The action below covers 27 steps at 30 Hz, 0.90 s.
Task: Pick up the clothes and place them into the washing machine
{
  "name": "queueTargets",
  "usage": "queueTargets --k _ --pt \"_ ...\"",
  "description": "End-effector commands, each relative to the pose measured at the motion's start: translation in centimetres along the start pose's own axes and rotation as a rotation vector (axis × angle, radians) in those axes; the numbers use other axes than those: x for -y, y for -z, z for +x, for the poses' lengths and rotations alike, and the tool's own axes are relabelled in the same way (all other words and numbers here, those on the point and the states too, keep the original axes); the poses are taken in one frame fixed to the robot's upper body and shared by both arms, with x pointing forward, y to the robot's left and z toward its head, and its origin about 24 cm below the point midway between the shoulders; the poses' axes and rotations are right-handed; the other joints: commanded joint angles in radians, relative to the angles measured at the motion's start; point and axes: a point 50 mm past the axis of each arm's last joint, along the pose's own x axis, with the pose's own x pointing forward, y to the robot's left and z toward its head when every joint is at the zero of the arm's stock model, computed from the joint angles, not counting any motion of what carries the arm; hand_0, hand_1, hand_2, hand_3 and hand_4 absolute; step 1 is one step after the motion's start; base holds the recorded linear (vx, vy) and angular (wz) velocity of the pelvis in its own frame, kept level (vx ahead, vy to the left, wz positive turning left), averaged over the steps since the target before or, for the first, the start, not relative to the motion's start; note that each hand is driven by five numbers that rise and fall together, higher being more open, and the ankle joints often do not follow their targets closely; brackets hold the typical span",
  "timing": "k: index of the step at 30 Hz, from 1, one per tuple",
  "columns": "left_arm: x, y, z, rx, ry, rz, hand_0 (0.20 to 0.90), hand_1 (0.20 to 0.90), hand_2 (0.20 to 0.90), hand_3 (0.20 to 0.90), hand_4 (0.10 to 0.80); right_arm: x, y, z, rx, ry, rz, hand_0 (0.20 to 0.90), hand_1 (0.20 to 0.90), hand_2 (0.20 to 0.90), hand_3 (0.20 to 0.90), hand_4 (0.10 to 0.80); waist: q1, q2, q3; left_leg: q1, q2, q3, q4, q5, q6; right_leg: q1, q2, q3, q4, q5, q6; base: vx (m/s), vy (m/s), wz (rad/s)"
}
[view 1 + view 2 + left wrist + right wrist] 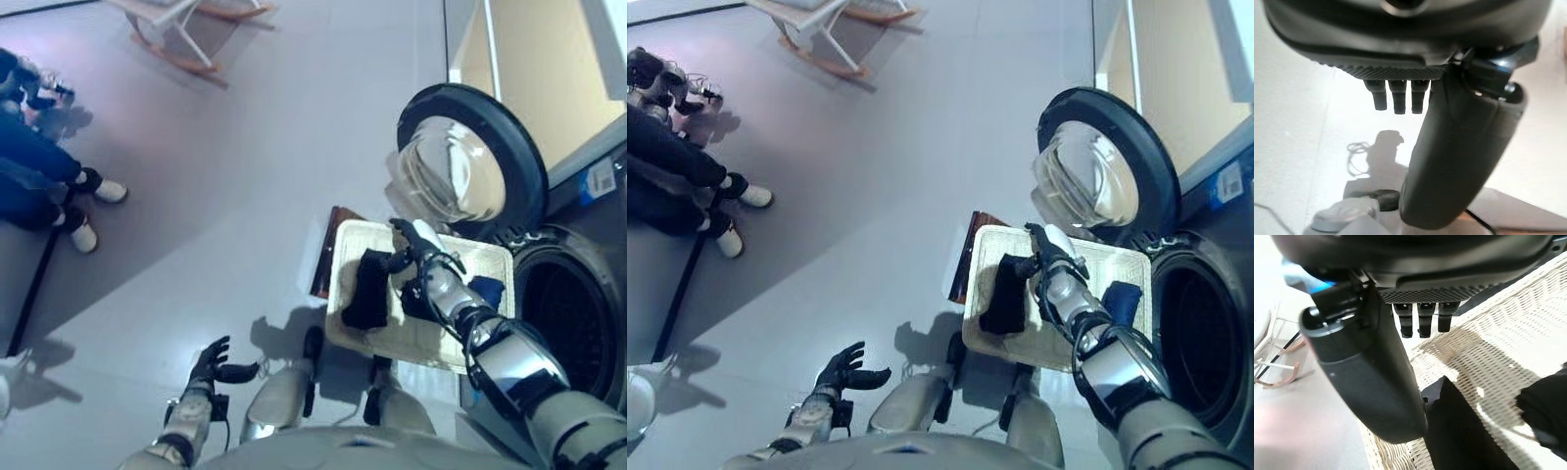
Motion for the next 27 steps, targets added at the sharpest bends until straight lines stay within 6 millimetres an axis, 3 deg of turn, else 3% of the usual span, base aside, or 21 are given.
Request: queueTargets --k 1,6,9,13,20,27 --pt "-2.8 -2.0 0.6 0.087 -0.106 -0.012 0.900 0.900 0.900 0.900 0.800 4.1 -3.5 1.5 0.096 0.160 0.024 0.900 0.900 0.900 0.900 0.800 0.009 -0.018 0.021 -0.042 -0.045 -0.022 -0.054 0.037 0.006 -0.016 -0.056 0.059 0.126 -0.066 0.091 -0.052 0.074 0.01" --pt "-2.2 -2.9 0.7 0.131 -0.086 -0.020 0.900 0.900 0.900 0.900 0.800 5.9 -3.4 1.9 0.061 0.224 0.000 0.900 0.900 0.900 0.900 0.800 0.022 0.004 0.046 -0.072 -0.055 -0.010 -0.039 0.038 0.010 -0.058 -0.066 0.065 0.158 -0.069 0.093 -0.057 0.072 -0.06" --pt "-1.8 -3.9 0.8 0.175 -0.076 -0.026 0.900 0.900 0.900 0.900 0.800 8.2 -3.3 2.1 0.031 0.299 0.001 0.900 0.900 0.900 0.900 0.800 0.028 0.035 0.063 -0.092 -0.066 -0.005 -0.034 0.043 0.011 -0.093 -0.077 0.065 0.182 -0.069 0.096 -0.066 0.088 0.00" --pt "-1.1 -4.2 0.7 0.190 -0.058 -0.028 0.900 0.900 0.900 0.900 0.800 8.6 -2.8 2.0 -0.004 0.324 0.062 0.900 0.900 0.900 0.900 0.800 0.034 0.058 0.067 -0.096 -0.074 -0.006 -0.034 0.045 0.014 -0.093 -0.087 0.064 0.180 -0.067 0.099 -0.014 0.063 -0.02" --pt "-0.5 -3.5 0.4 0.175 -0.039 -0.028 0.900 0.900 0.900 0.900 0.800 5.4 -3.1 1.8 0.006 0.253 0.152 0.900 0.900 0.900 0.900 0.800 0.044 0.088 0.069 -0.095 -0.087 -0.007 -0.036 0.046 0.022 -0.087 -0.101 0.068 0.167 -0.059 0.106 0.008 0.053 -0.02" --pt "-0.1 -3.5 0.4 0.181 -0.024 -0.019 0.900 0.900 0.900 0.900 0.800 3.4 -3.2 1.6 0.001 0.213 0.178 0.900 0.900 0.900 0.900 0.800 0.049 0.089 0.085 -0.109 -0.092 -0.018 -0.028 0.050 0.022 -0.087 -0.105 0.055 0.164 -0.056 0.106 -0.004 0.004 0.00"
